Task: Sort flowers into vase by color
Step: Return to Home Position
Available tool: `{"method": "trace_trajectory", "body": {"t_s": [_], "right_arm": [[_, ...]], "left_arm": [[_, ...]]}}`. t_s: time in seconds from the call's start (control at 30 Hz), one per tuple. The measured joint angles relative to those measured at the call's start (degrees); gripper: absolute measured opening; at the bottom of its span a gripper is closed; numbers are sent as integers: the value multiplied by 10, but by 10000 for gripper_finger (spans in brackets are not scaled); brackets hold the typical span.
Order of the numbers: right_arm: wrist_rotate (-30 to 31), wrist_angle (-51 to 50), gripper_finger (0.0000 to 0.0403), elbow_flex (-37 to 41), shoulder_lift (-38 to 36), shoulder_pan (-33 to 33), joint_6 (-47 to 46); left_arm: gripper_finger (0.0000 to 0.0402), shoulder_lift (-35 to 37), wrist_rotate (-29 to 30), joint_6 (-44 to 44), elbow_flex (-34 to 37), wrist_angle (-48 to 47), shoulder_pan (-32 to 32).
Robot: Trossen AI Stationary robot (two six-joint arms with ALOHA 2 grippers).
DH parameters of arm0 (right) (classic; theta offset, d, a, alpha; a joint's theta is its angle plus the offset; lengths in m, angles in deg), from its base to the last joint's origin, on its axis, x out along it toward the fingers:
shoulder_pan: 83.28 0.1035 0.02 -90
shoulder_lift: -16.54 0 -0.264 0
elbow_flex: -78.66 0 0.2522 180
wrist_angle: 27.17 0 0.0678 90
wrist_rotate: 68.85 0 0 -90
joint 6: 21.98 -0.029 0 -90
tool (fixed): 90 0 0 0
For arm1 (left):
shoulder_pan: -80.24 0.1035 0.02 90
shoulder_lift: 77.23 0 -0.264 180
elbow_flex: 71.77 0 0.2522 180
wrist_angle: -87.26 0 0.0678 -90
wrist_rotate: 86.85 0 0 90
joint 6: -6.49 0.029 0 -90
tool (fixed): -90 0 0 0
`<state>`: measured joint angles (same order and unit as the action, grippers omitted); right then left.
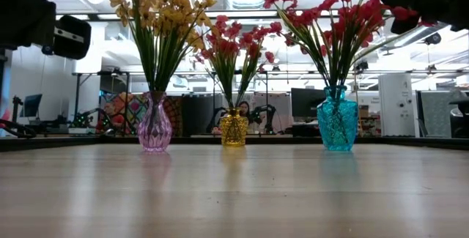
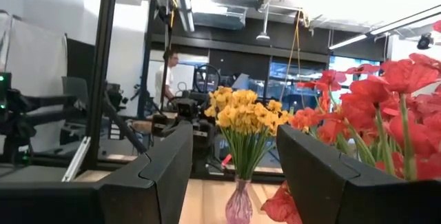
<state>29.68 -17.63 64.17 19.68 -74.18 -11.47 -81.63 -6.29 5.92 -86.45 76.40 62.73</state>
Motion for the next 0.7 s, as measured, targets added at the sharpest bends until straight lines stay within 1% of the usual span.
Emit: {"method": "trace_trajectory", "body": {"t_s": [0.1, 0.27, 0.7], "right_arm": [[2, -5, 203, 0, 0, 0, 1], [5, -7, 203, 0, 1, 0, -34], [5, -7, 203, 0, 4, 0, -31]], "left_arm": [[0, -7, 0, -4, -1, 0, 0], [0, -19, 0, -4, -1, 1, 0], [0, -46, -1, -4, -1, 1, 0]]}}
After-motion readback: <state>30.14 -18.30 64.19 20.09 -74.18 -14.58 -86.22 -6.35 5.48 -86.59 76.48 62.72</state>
